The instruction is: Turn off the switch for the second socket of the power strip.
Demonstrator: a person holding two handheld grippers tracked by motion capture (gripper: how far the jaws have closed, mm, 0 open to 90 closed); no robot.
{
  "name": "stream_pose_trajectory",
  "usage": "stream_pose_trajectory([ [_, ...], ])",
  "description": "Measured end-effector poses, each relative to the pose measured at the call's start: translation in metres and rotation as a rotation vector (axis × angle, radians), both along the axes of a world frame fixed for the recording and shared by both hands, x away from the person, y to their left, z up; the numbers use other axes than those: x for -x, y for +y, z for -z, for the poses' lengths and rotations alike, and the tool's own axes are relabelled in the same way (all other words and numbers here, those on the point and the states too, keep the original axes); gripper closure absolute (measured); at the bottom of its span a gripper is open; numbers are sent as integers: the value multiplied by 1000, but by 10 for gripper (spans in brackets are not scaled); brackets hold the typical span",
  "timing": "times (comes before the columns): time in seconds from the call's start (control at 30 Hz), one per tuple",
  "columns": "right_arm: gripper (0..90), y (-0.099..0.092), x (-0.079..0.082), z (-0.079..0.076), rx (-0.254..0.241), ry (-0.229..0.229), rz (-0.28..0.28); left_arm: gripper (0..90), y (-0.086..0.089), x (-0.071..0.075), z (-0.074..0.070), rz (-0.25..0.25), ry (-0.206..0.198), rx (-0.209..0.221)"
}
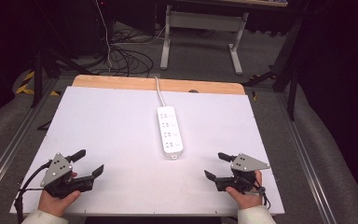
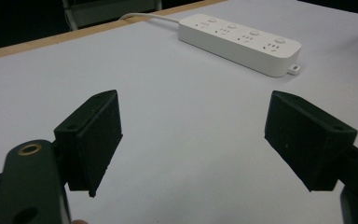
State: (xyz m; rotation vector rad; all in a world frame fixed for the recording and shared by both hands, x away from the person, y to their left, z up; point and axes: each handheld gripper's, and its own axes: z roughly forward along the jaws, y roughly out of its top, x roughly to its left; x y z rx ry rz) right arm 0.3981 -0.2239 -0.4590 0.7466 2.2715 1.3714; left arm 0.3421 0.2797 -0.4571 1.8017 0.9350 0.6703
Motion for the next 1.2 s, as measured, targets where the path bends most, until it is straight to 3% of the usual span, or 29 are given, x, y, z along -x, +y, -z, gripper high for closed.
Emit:
stream_pose_trajectory([
  [0.1,186,1,2,-1,9,-9,-7,193,-3,2,0,-3,-27,-42],
  [0.17,186,2,2,-2,9,-14,-9,193,-3,2,0,-4,-29,-47],
  [0.4,186,2,2,-2,12,-19,-8,188,-2,1,0,-6,-23,-27],
  [0.57,189,3,3,-3,17,-21,-4,187,-3,1,0,-27,-25,-79],
  [0.8,292,5,2,-3,34,-24,-6,188,-3,2,0,-26,-33,-70],
  [0.97,331,10,-1,-6,52,13,-13,182,-3,1,1,-39,-21,-66],
  [1.0,384,13,-4,-8,68,24,-17,182,-3,2,1,-43,-25,-66],
  [1.2,407,21,-12,-21,65,39,-15,181,-3,1,1,-45,-23,-69],
])
